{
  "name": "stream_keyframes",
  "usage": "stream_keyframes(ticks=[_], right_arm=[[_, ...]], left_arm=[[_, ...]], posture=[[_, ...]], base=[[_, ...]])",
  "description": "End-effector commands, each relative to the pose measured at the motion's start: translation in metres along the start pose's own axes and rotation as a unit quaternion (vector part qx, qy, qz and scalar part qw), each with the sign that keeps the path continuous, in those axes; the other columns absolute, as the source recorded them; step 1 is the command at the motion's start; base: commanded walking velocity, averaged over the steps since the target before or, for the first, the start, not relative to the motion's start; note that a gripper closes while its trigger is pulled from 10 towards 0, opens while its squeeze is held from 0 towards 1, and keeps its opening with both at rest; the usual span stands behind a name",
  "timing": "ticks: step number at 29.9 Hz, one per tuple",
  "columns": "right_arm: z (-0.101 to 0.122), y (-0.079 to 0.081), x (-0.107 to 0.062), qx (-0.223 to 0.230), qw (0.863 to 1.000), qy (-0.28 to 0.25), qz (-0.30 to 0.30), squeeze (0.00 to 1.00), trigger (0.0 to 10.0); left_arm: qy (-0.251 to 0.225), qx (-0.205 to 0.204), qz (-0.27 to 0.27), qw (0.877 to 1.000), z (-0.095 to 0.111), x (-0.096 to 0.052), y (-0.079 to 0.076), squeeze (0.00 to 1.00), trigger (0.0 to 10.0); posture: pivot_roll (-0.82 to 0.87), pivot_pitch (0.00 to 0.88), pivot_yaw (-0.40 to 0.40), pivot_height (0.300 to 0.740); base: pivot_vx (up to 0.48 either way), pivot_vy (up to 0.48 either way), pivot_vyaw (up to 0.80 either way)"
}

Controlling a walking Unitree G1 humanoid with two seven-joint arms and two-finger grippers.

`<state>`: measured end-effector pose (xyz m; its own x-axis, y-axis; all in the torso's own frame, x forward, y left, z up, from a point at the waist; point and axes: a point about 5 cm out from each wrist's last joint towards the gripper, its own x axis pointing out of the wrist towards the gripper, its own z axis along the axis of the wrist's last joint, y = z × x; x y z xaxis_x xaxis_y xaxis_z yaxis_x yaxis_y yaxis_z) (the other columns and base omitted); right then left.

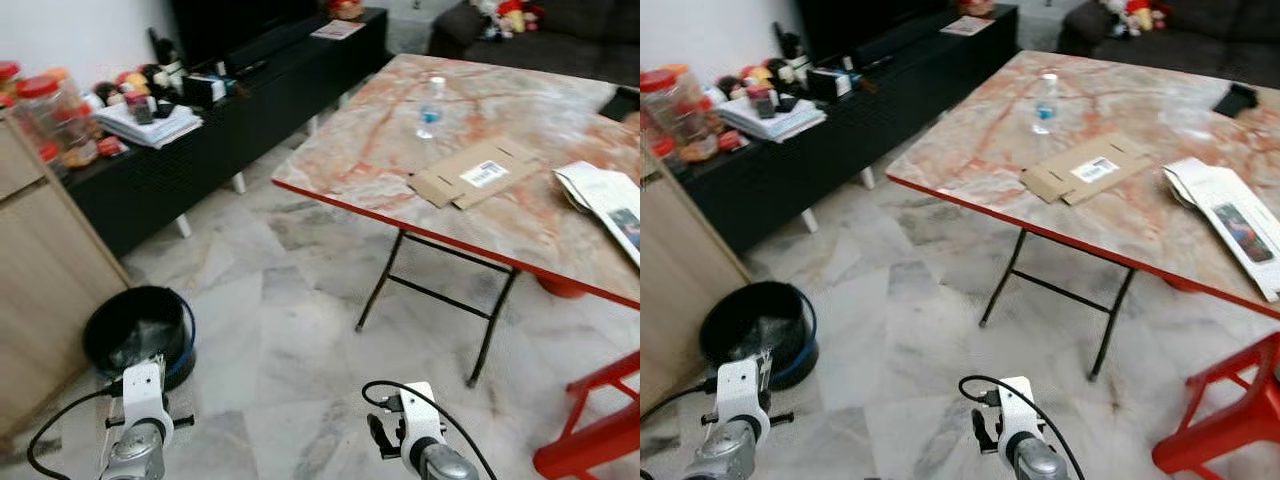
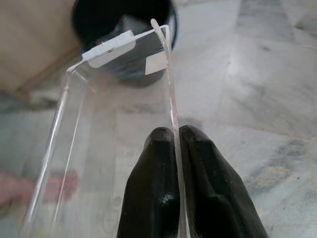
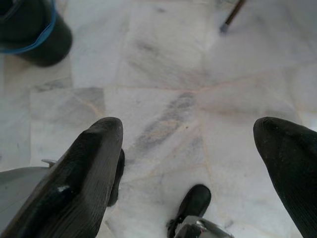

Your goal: Picking trash to rubbish bin

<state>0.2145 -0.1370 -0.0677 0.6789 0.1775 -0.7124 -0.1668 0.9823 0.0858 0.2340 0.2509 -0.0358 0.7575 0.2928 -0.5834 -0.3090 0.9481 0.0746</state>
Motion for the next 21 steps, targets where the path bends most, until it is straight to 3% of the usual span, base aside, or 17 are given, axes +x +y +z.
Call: stream_keyframes(ticks=[1,13,21], right_arm=[[-0.004,0.001,-0.001,-0.007,1.0,0.007,0.0,0.0,10.0],[0.003,-0.001,0.001,0.01,1.0,-0.002,0.001,0.0,10.0],[0.001,-0.007,-0.001,-0.008,1.0,0.002,-0.008,0.0,10.0]], left_arm=[[0.001,0.0,0.01,1.0,-0.003,-0.001,0.006,0.0,10.0],[0.001,-0.005,0.017,1.0,-0.007,-0.003,0.011,0.0,10.0],[0.02,0.018,-0.011,1.0,-0.021,-0.007,-0.003,0.0,10.0]], posture=[[0.08,0.07,0.027,0.74],[0.1,0.072,0.019,0.74],[0.08,0.081,0.028,0.74]], base=[[0.251,0.0,0.52],[0.251,0.0,0.04],[0.258,0.0,0.19]])
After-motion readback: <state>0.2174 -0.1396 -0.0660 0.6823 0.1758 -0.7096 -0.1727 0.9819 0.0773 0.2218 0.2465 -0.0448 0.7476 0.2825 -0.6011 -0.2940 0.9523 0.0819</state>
